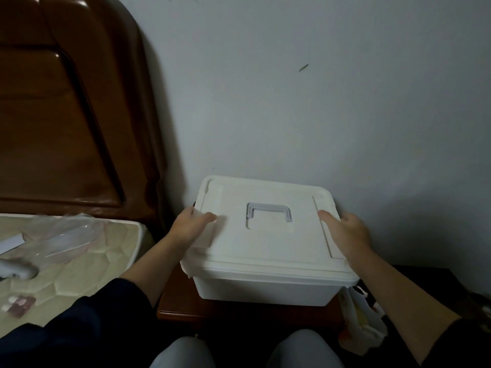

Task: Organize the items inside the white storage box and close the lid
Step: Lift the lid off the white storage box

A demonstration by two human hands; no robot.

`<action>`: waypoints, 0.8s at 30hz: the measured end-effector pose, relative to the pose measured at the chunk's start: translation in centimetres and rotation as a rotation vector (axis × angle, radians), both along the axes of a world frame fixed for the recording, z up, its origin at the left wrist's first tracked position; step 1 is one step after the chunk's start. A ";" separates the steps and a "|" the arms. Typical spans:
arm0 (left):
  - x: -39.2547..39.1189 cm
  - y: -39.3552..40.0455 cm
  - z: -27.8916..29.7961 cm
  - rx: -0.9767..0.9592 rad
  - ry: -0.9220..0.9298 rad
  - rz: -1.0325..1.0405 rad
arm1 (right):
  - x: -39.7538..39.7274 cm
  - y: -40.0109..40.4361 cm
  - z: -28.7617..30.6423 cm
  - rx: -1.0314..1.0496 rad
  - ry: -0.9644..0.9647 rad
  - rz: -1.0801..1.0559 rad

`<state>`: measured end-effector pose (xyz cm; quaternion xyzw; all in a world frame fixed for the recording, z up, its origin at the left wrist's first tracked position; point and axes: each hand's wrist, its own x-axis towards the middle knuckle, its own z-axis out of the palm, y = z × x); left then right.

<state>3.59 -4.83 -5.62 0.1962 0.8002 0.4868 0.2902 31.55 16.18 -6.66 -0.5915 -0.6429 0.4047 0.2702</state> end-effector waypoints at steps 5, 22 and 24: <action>0.2 -0.1 2.5 0.100 0.031 -0.014 | 1.1 0.7 1.8 -0.188 0.275 -0.110; -0.8 -16.3 19.8 0.500 -0.023 -0.094 | -10.0 -7.9 12.3 -0.026 0.458 0.322; -0.5 -20.0 21.7 0.532 0.116 -0.029 | -13.6 -10.8 12.8 -0.071 0.552 0.454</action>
